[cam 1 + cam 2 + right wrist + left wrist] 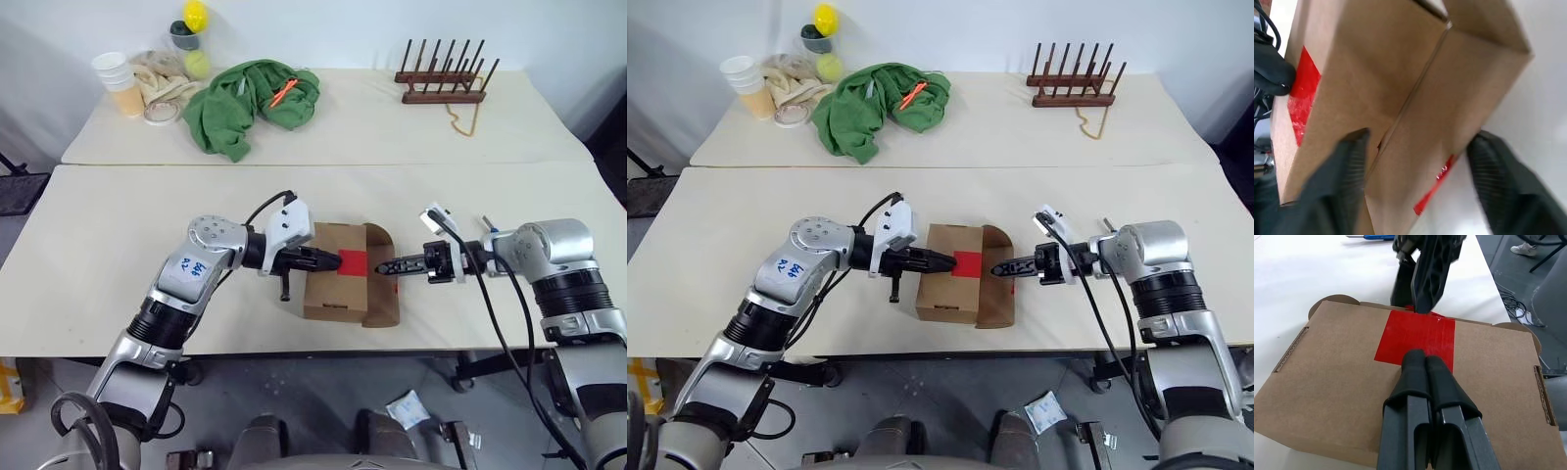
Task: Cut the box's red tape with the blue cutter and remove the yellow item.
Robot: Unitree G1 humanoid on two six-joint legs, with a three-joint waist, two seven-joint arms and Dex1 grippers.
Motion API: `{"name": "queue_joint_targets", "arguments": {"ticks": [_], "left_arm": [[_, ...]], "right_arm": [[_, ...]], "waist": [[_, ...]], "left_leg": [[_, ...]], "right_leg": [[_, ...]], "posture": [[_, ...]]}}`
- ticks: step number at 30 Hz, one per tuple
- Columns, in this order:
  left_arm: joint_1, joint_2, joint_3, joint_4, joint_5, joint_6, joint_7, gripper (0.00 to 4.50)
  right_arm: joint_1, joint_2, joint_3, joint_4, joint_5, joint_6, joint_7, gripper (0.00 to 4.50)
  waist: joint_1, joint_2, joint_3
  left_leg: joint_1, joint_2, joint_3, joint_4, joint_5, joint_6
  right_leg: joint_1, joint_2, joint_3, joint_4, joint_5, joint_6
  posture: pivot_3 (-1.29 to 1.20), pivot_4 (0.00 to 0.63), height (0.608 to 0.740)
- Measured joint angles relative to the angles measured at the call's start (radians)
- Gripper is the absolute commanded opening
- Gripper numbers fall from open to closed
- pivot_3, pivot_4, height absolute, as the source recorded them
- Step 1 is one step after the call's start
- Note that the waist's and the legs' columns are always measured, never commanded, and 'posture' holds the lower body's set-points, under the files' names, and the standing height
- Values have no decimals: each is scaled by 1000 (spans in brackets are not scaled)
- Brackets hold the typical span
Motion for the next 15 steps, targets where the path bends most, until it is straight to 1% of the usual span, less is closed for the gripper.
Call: {"name": "queue_joint_targets", "arguments": {"ticks": [5, 14, 15], "left_arm": [[3, 4, 5, -1, 0, 4, 0, 0], [4, 4, 6, -1, 0, 5, 2, 0], [4, 4, 6, -1, 0, 5, 3, 0]], "right_arm": [[-23, 25, 0, 41, -13, -8, 5, 2574], [-26, 58, -9, 34, -25, 15, -4, 2574], [-23, 62, -13, 26, -23, 25, -7, 2391]], "waist": [[-10, 0, 0], [-17, 0, 0], [-17, 0, 0]], "left_leg": [[0, 0, 0, 0, 0, 0], [1, 0, 0, 0, 0, 0], [1, 0, 0, 0, 0, 0]], "right_leg": [[0, 0, 0, 0, 0, 0], [0, 0, 0, 2, 0, 0], [0, 0, 0, 2, 0, 0]], "posture": [[0, 150, 740], [0, 150, 740], [0, 150, 740]]}}
